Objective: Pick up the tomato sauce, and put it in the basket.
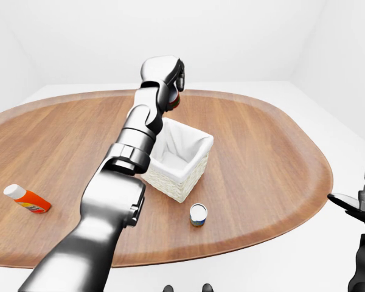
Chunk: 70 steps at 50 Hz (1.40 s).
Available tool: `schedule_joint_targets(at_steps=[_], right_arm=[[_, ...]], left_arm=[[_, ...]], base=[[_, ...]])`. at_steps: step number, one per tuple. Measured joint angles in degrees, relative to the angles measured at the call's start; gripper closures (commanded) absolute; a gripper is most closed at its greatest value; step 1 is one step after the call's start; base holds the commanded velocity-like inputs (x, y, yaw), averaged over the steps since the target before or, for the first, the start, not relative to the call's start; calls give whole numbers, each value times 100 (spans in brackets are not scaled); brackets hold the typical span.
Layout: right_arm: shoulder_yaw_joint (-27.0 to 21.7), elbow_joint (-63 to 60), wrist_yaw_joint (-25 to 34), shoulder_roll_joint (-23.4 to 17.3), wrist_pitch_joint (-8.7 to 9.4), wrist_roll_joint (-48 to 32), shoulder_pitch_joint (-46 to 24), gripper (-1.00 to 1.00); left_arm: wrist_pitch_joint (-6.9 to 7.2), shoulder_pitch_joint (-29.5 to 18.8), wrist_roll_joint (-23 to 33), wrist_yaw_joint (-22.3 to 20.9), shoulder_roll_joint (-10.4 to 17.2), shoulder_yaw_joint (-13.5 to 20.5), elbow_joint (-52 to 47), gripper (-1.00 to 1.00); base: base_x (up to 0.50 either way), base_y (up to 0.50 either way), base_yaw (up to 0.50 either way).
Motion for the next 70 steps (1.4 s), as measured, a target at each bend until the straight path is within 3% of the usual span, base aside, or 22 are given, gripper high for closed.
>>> schedule_joint_targets(at_steps=[9, 18, 33, 50, 51, 52, 53, 54, 70], right_arm=[[-7, 12, 19, 5, 0, 12, 4, -100], [-17, 28, 36, 7, 0, 34, 12, -100], [-5, 49, 43, 12, 0, 31, 11, -100], [-58, -106, -75, -59, 0, 120, -25, -100], [-63, -115, -80, -62, 0, 126, -27, -100], [-68, -123, -84, -64, 0, 131, -28, -100], [-72, -128, -86, -65, 0, 134, -30, -100], [-73, -129, -85, -65, 0, 134, -31, -100], [-86, -155, -89, -62, 0, 139, -36, -100]], left_arm=[[0, -463, 159, -800, -37, -32, 1096, 100], [0, -316, 298, -1302, -225, -56, 1583, 100], [0, 159, 283, -1533, -477, -31, 1882, 100], [0, 254, 135, -1516, -503, 1, 1951, 100], [0, 252, 125, -1504, -502, 4, 1953, 91], [0, 248, 109, -1488, -500, 8, 1954, 26], [0, 243, 98, -1470, -498, 12, 1955, -87], [0, 239, 84, -1450, -496, 17, 1955, -100], [0, 189, -47, -1213, -433, 49, 1951, -100]], base=[[0, 0, 0], [0, 0, 0], [0, 0, 0], [0, 0, 0], [0, 0, 0], [0, 0, 0], [0, 0, 0], [0, 0, 0], [0, 0, 0]])
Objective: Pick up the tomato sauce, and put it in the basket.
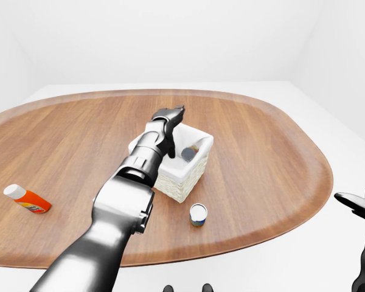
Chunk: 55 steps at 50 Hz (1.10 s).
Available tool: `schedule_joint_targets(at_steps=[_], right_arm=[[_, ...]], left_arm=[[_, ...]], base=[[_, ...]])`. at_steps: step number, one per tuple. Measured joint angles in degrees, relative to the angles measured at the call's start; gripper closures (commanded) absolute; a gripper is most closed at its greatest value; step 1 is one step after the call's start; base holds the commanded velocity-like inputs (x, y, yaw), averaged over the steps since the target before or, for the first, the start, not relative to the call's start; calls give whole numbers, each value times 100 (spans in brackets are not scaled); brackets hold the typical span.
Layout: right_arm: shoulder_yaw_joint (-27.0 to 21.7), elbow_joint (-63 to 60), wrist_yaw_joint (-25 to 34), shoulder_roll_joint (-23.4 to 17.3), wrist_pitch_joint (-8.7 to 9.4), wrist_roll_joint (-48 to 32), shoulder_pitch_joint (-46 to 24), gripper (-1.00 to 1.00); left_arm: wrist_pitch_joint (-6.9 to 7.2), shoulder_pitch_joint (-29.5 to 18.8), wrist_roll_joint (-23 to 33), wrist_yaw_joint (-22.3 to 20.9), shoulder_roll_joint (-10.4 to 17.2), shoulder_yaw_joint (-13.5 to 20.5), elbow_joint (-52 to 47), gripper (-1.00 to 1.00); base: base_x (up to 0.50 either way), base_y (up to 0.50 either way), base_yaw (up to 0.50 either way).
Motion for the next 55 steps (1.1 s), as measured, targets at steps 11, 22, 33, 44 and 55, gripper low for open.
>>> schedule_joint_targets(at_steps=[11, 22, 33, 44, 55], right_arm=[[10, 13, 5, 9, 0, -14, -3, -100], [23, 16, 0, 11, 0, -23, -2, -100], [29, 9, -14, 3, 0, -27, -10, -100], [30, 7, -24, -6, 0, -27, -20, -100], [43, 26, -14, -2, 0, -46, -19, -100]], left_arm=[[0, 8, -34, 69, 42, 16, 8, -100], [0, 10, -48, 98, 75, 26, 13, -100], [0, 13, -52, 104, 108, 34, 17, -100], [0, -5, -100, 48, 122, 58, 14, -100], [0, -24, -137, 28, 135, 59, 10, -100]], base=[[0, 0, 0], [0, 0, 0], [0, 0, 0], [0, 0, 0], [0, 0, 0]])
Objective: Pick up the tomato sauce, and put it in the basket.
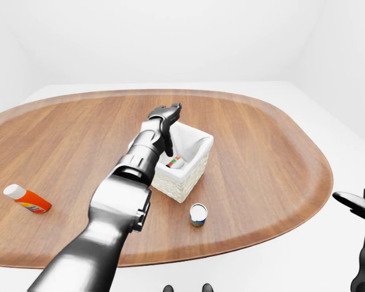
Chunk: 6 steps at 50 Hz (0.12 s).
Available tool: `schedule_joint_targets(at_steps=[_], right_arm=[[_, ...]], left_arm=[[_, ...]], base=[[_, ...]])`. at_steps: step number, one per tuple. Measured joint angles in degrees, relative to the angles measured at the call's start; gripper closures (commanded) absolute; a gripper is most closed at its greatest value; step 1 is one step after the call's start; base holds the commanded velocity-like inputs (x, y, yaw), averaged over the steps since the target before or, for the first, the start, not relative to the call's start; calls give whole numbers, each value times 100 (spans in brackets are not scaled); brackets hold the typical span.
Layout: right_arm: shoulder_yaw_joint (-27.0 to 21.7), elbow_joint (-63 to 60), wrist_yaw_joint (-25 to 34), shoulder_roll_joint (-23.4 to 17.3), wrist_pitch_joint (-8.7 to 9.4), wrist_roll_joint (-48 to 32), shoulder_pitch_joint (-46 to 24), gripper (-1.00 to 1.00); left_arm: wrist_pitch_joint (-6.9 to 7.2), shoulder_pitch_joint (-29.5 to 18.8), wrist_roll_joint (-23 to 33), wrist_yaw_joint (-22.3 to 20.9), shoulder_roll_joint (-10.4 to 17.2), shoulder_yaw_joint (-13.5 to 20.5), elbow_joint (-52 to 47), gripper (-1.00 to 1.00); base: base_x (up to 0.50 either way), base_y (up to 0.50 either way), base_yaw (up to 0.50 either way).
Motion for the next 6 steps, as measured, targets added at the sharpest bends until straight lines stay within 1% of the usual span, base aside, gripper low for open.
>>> schedule_joint_targets(at_steps=[6], right_arm=[[1, -19, -7, 3, 0, 0, 5, -100]], left_arm=[[0, -1, -1, 3, 6, -4, 2, -100]], base=[[0, 0, 0]])
